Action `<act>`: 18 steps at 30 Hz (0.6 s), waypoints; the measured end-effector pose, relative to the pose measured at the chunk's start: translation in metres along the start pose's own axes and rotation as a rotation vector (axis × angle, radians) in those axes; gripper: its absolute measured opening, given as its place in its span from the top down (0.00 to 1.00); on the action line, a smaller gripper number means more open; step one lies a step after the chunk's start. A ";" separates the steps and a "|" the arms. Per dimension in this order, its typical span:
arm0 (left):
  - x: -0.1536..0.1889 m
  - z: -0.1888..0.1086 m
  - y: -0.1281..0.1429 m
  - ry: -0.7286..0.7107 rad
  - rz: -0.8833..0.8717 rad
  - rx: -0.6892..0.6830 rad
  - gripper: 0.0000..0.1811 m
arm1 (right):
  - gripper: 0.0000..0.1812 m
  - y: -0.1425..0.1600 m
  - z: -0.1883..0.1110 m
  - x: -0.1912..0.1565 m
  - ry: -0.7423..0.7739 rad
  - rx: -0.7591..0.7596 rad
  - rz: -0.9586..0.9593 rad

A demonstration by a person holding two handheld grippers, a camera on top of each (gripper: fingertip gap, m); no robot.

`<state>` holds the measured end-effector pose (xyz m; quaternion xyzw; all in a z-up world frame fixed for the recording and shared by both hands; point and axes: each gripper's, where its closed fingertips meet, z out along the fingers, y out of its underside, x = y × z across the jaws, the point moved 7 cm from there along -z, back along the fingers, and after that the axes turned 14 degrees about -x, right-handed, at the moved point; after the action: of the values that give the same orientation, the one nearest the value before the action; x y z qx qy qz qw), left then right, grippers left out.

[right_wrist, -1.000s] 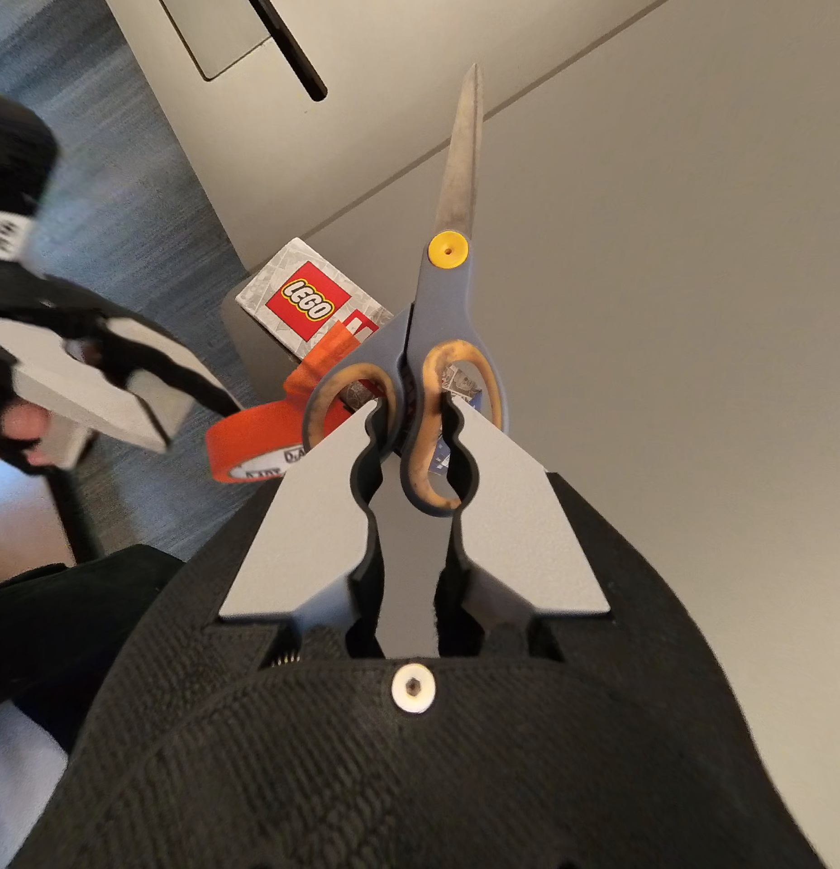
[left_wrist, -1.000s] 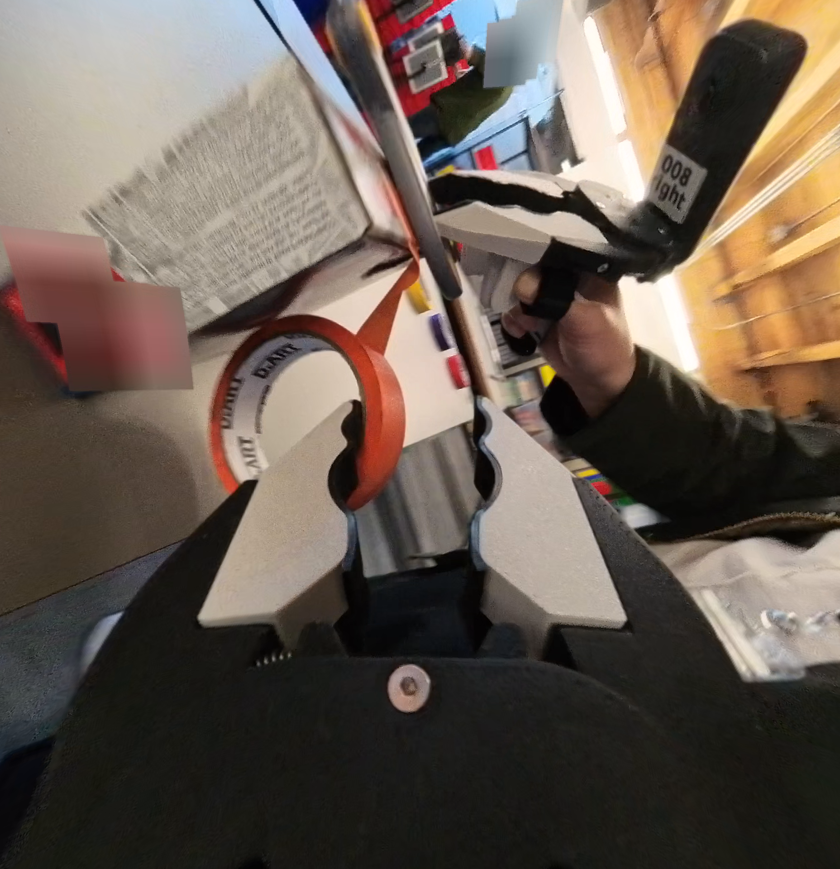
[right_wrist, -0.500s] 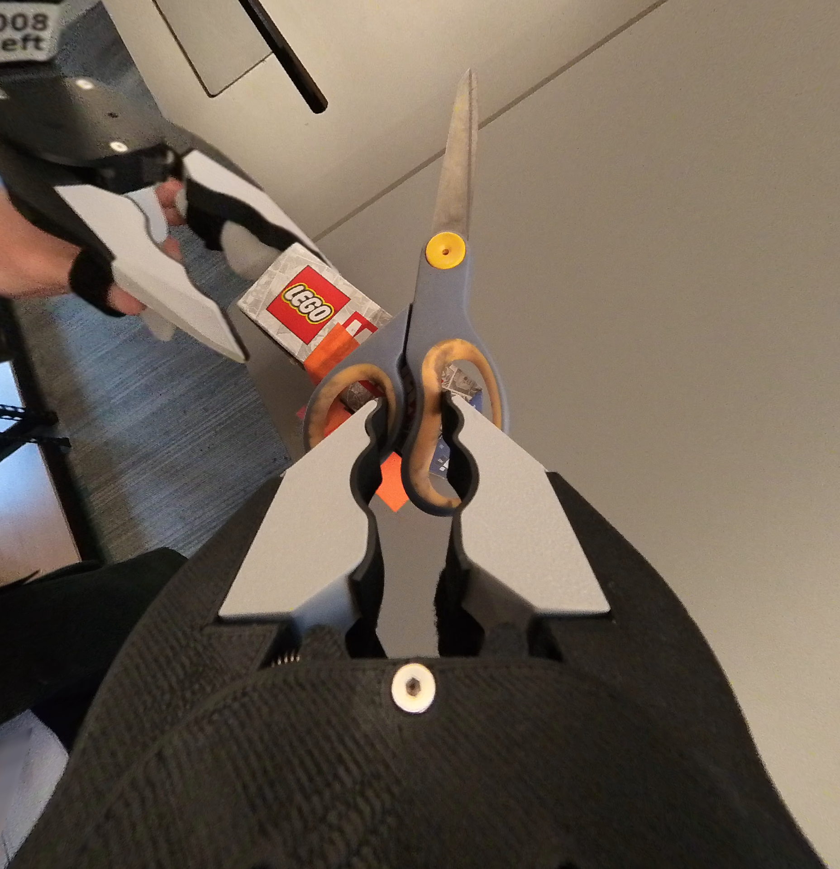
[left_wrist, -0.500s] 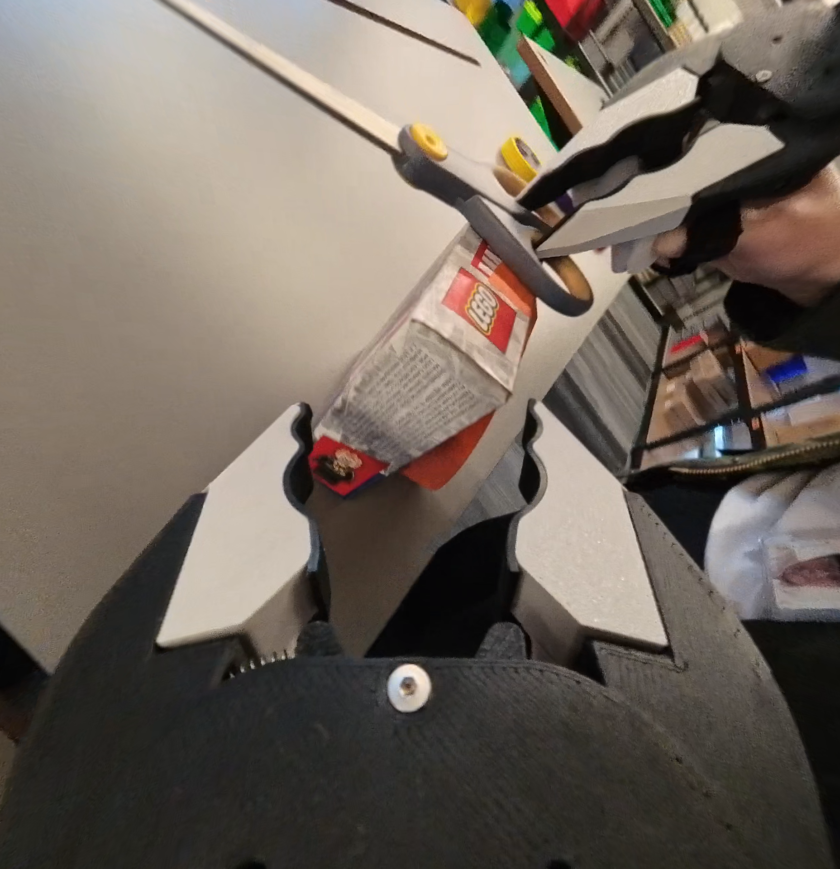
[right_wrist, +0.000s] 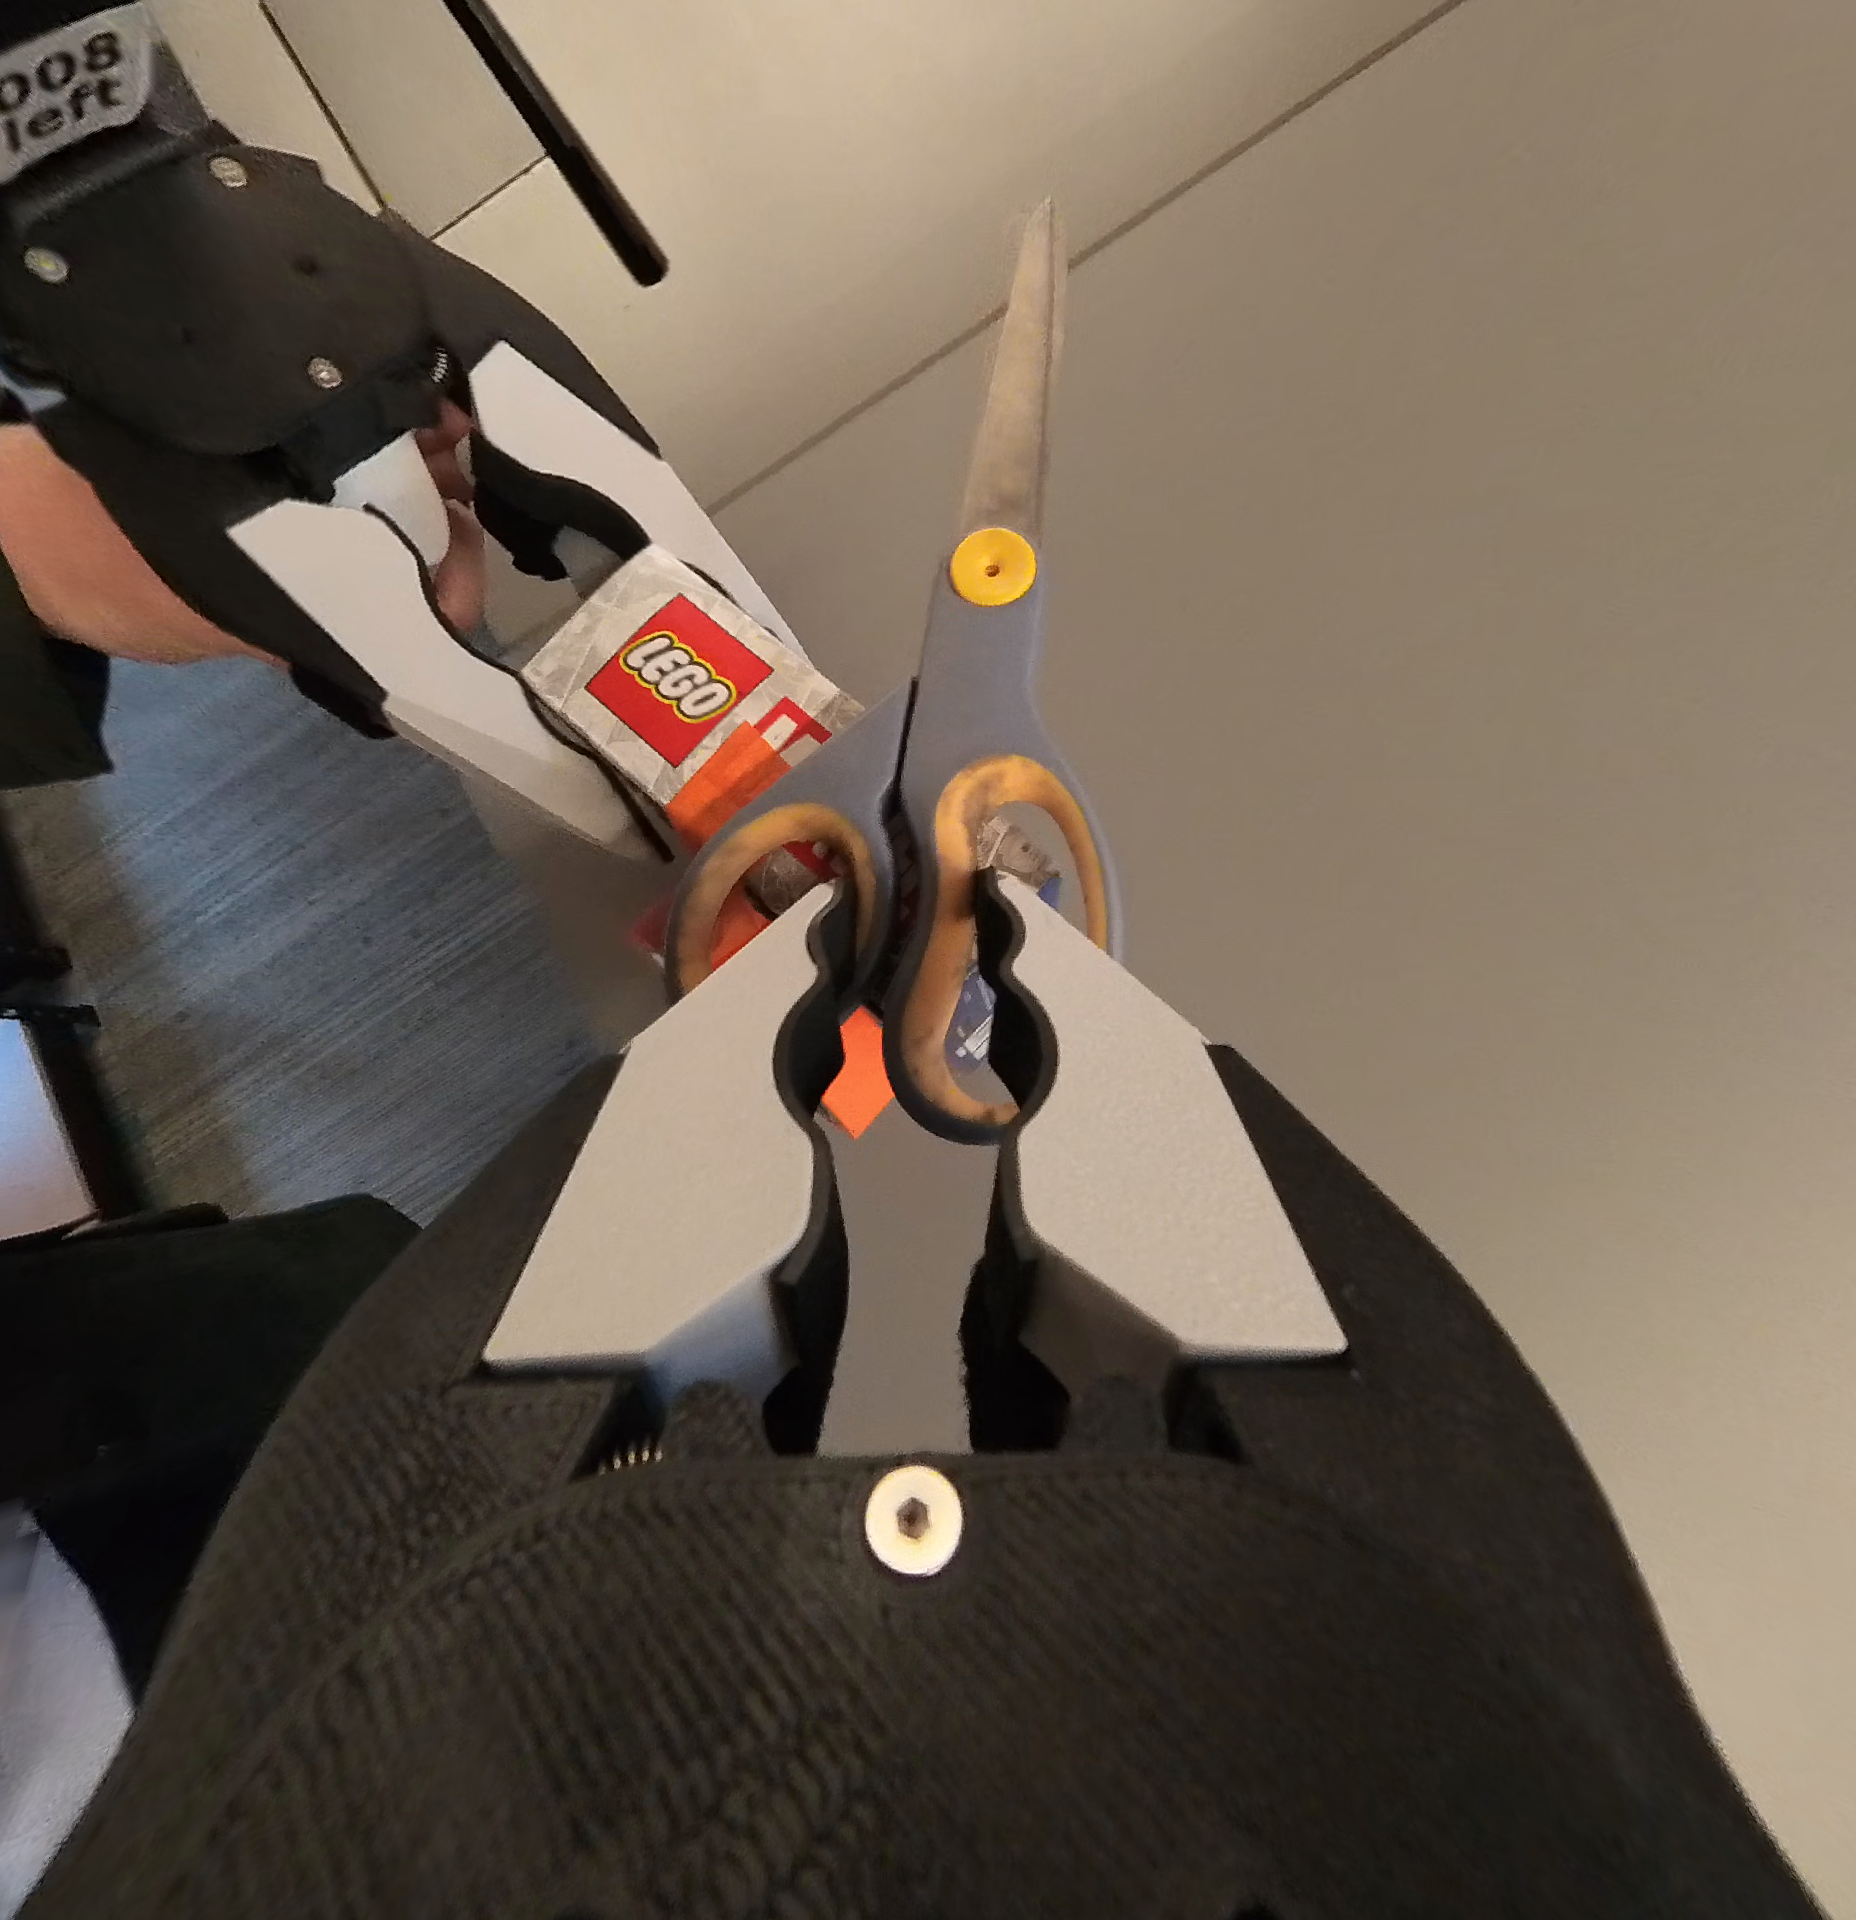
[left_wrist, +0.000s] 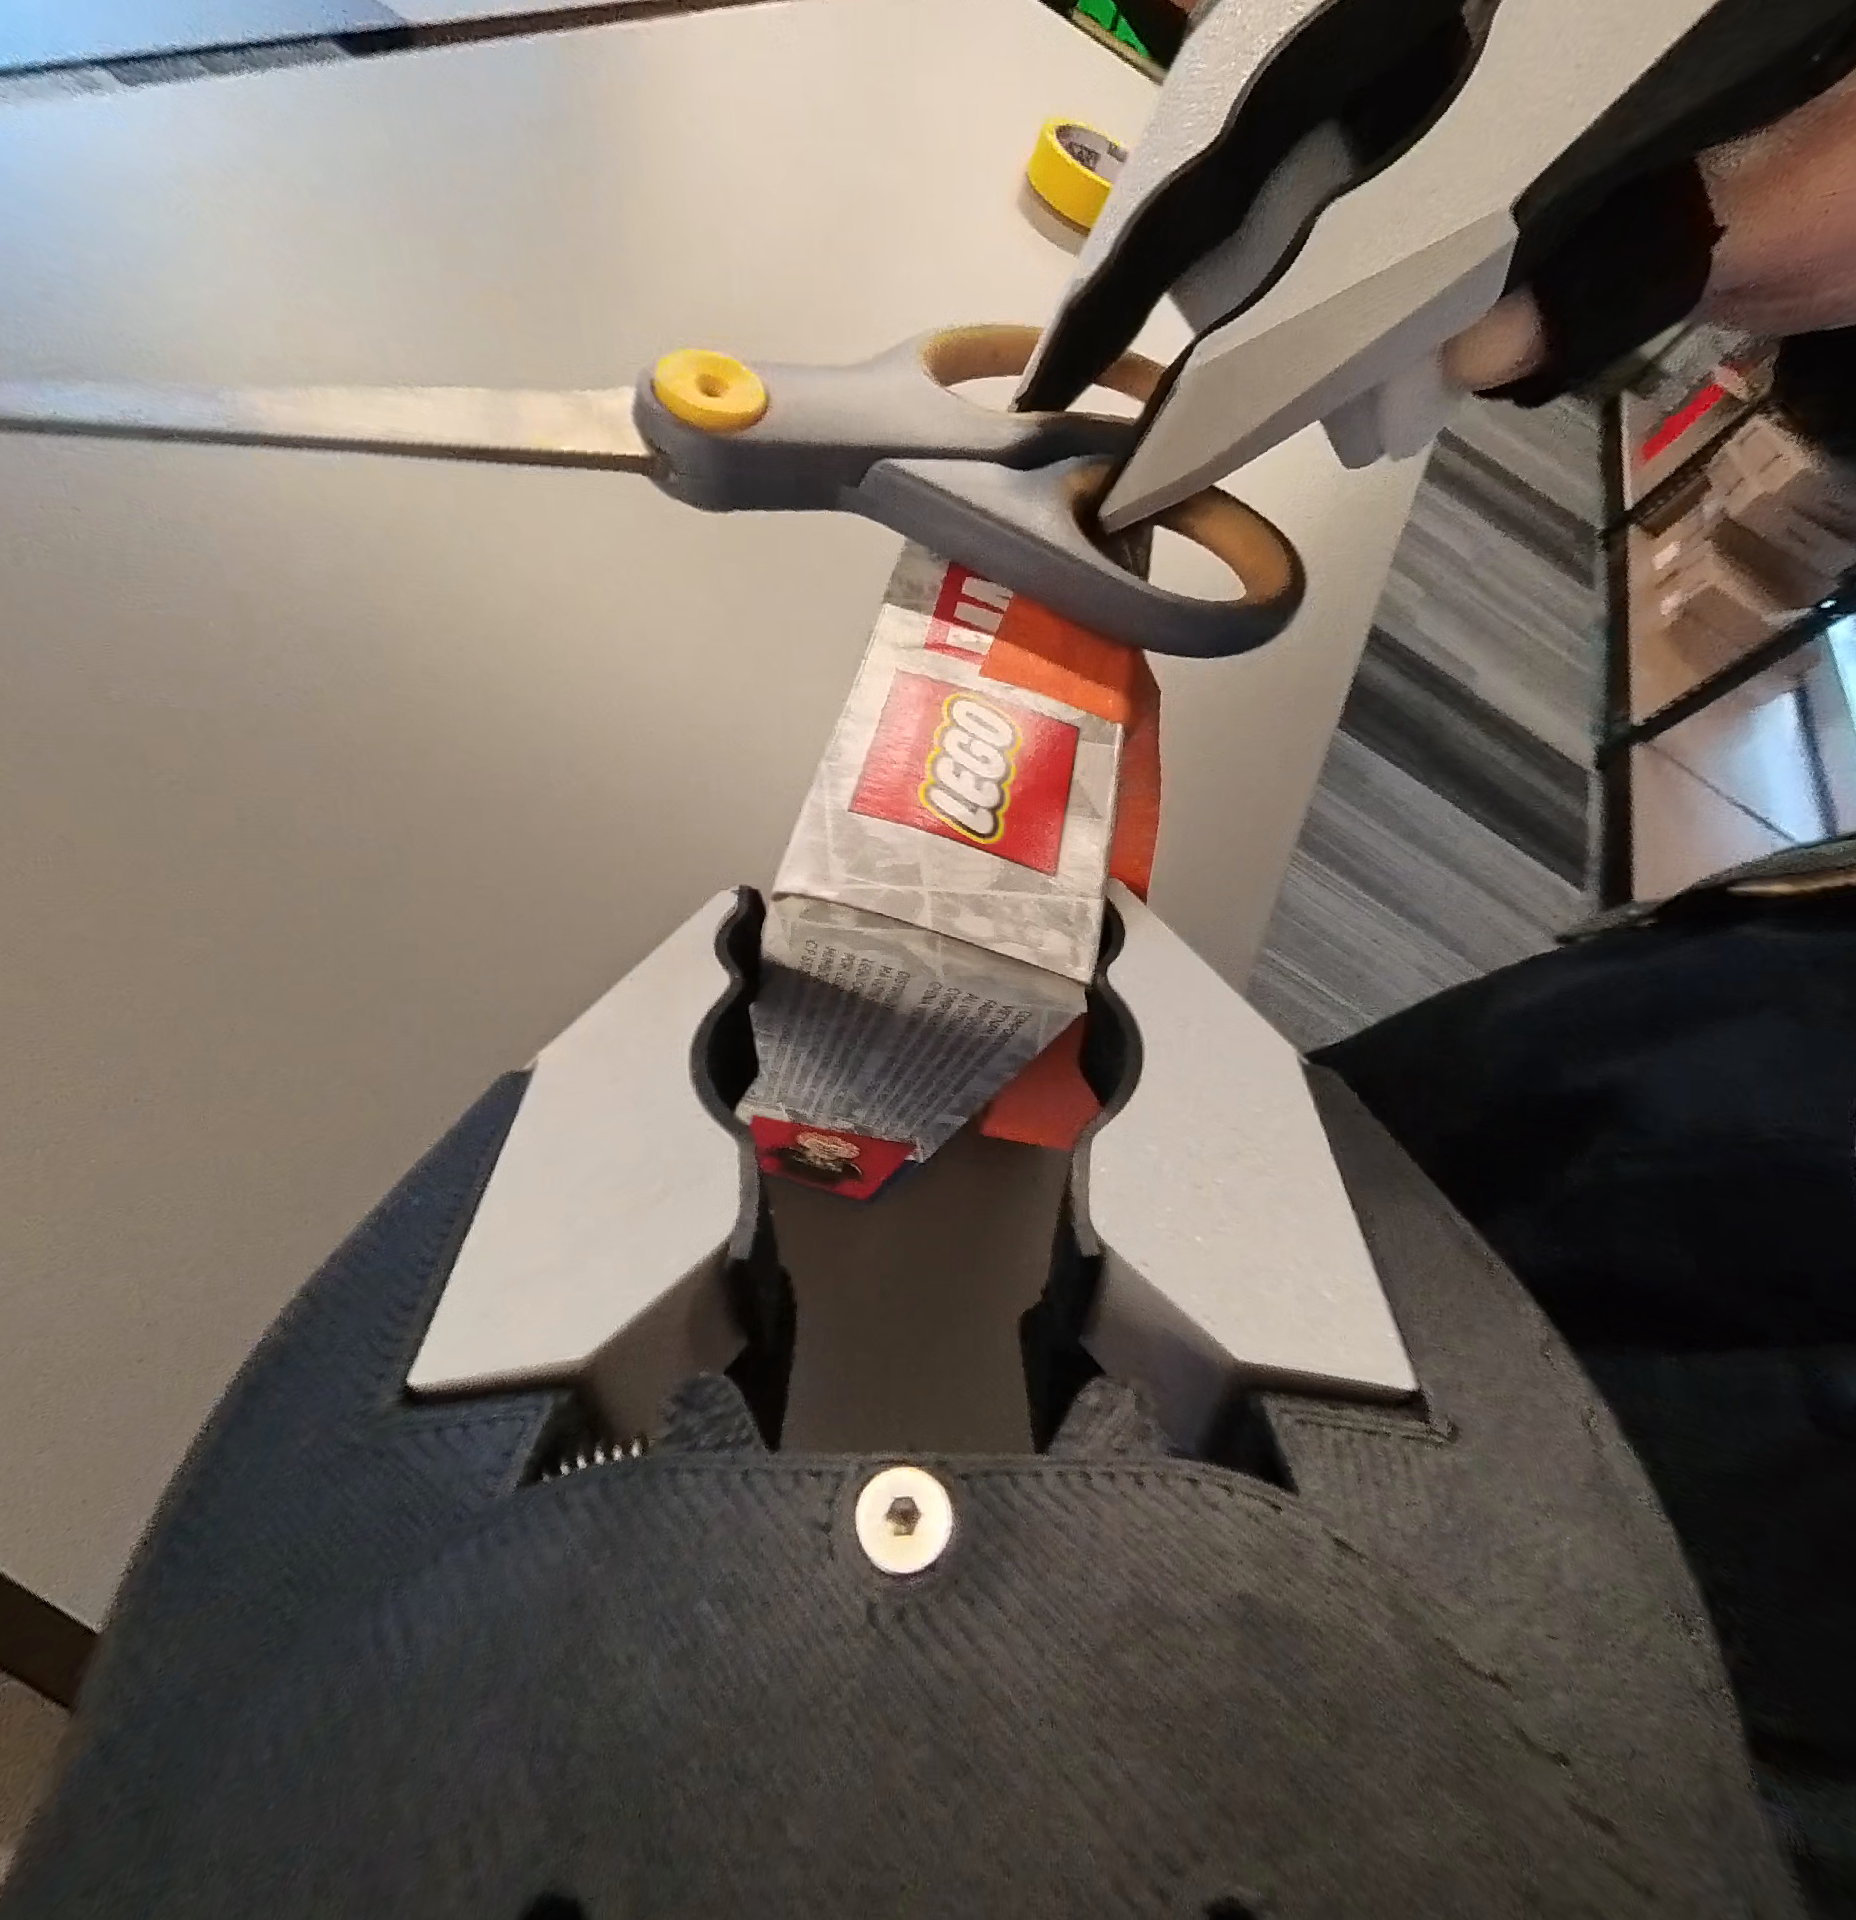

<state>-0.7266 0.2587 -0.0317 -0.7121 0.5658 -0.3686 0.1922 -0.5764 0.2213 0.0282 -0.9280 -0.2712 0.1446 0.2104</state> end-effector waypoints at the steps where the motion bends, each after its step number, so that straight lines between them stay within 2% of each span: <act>1: -0.002 0.002 -0.002 -0.012 0.012 0.003 0.67 | 0.88 -0.001 0.000 0.003 0.008 0.002 0.002; 8: -0.024 0.020 -0.032 -0.048 0.120 -0.014 0.69 | 0.88 -0.012 0.000 0.040 0.042 0.007 -0.001; 18: -0.075 0.055 -0.091 -0.104 0.193 -0.024 0.70 | 0.88 -0.032 -0.004 0.121 0.091 0.001 -0.007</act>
<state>-0.6319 0.3477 -0.0282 -0.6748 0.6253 -0.3042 0.2473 -0.4911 0.3125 0.0283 -0.9327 -0.2645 0.1016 0.2232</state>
